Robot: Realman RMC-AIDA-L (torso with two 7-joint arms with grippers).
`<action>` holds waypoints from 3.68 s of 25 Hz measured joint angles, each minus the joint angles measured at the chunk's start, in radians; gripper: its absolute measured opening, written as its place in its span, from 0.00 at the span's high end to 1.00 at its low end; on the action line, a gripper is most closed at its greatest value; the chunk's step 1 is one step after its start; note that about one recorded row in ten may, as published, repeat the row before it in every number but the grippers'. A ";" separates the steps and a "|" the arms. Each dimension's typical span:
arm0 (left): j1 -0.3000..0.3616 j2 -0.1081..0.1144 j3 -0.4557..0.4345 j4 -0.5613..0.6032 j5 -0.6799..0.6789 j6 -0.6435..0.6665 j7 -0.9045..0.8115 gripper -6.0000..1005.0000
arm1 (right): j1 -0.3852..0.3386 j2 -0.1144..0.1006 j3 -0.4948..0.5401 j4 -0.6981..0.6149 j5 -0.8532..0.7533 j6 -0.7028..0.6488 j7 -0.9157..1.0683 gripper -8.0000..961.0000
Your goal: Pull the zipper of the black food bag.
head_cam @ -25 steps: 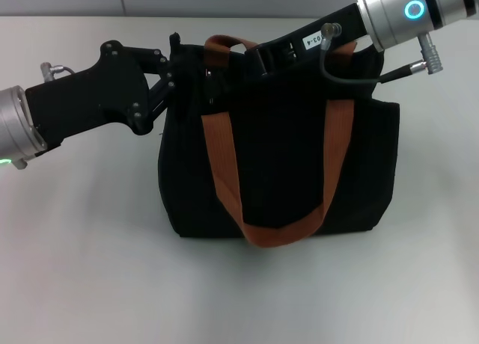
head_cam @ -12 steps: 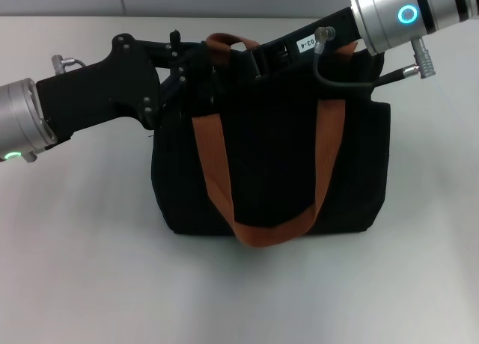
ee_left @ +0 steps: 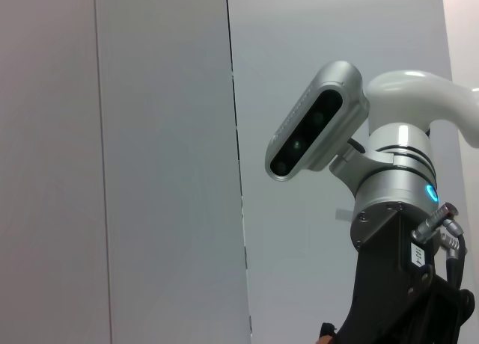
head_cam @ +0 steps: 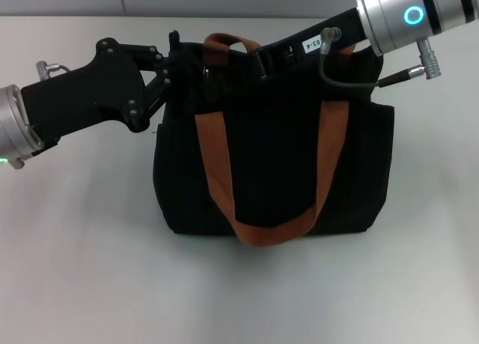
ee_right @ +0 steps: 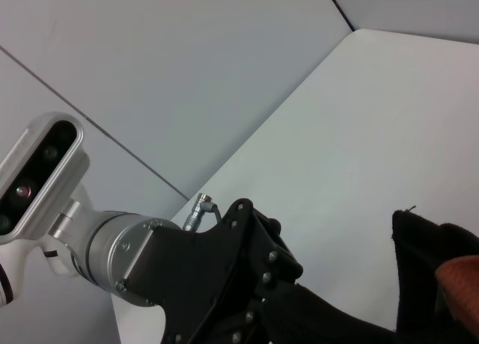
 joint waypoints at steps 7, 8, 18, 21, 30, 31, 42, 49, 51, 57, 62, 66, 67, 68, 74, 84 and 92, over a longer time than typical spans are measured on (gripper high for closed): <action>0.001 -0.001 0.000 0.000 0.000 0.015 0.000 0.93 | 0.005 0.003 -0.008 0.000 0.000 0.001 0.000 0.77; 0.001 -0.002 0.001 0.000 -0.001 0.015 0.000 0.93 | 0.005 0.003 -0.008 0.000 0.000 0.001 0.000 0.77; -0.002 -0.007 0.007 0.000 -0.002 0.010 0.000 0.93 | 0.007 0.005 -0.008 0.000 0.023 -0.005 0.001 0.77; 0.001 -0.007 0.003 0.000 -0.002 0.013 0.000 0.93 | 0.003 0.005 -0.009 0.000 0.027 -0.002 0.002 0.78; 0.016 -0.003 0.002 0.000 -0.002 0.017 0.000 0.93 | -0.005 0.005 -0.007 -0.005 0.028 -0.001 0.002 0.88; 0.018 -0.002 0.001 0.000 -0.002 0.017 0.000 0.93 | -0.008 0.005 -0.005 -0.009 0.028 -0.003 0.002 0.89; 0.030 0.002 0.000 0.000 -0.013 0.018 0.003 0.93 | -0.038 0.005 -0.008 -0.068 0.028 0.000 0.013 0.98; 0.034 0.004 0.000 0.000 -0.014 0.018 0.008 0.92 | -0.030 0.005 -0.010 -0.078 0.020 0.003 0.024 0.99; 0.036 0.004 0.000 0.000 -0.014 0.018 0.009 0.92 | -0.027 0.005 -0.011 -0.080 0.009 0.004 0.032 0.99; 0.038 0.006 0.000 0.000 -0.014 0.012 0.009 0.92 | -0.034 0.007 -0.033 -0.130 -0.048 0.017 0.089 0.99; 0.037 0.008 0.000 0.000 -0.014 0.006 0.009 0.92 | -0.058 0.009 -0.073 -0.198 -0.073 0.019 0.142 0.99; 0.037 0.008 0.000 0.000 -0.014 0.003 0.009 0.92 | -0.083 0.012 -0.090 -0.268 -0.110 0.017 0.197 0.99; 0.037 0.008 0.000 0.000 -0.014 0.003 0.008 0.92 | -0.091 0.012 -0.094 -0.286 -0.115 0.014 0.209 0.99; 0.037 0.008 0.000 0.000 -0.014 0.002 0.007 0.92 | -0.100 0.012 -0.096 -0.304 -0.121 0.011 0.221 0.99; 0.039 0.011 0.000 0.000 -0.014 -0.002 0.004 0.92 | -0.136 0.013 -0.104 -0.399 -0.172 -0.021 0.280 0.99; 0.040 0.012 0.000 0.000 -0.014 -0.003 0.002 0.92 | -0.171 0.013 -0.097 -0.505 -0.271 -0.072 0.348 0.99; 0.040 0.012 0.000 0.000 -0.014 -0.003 0.002 0.91 | -0.207 0.013 -0.081 -0.602 -0.347 -0.117 0.395 0.99</action>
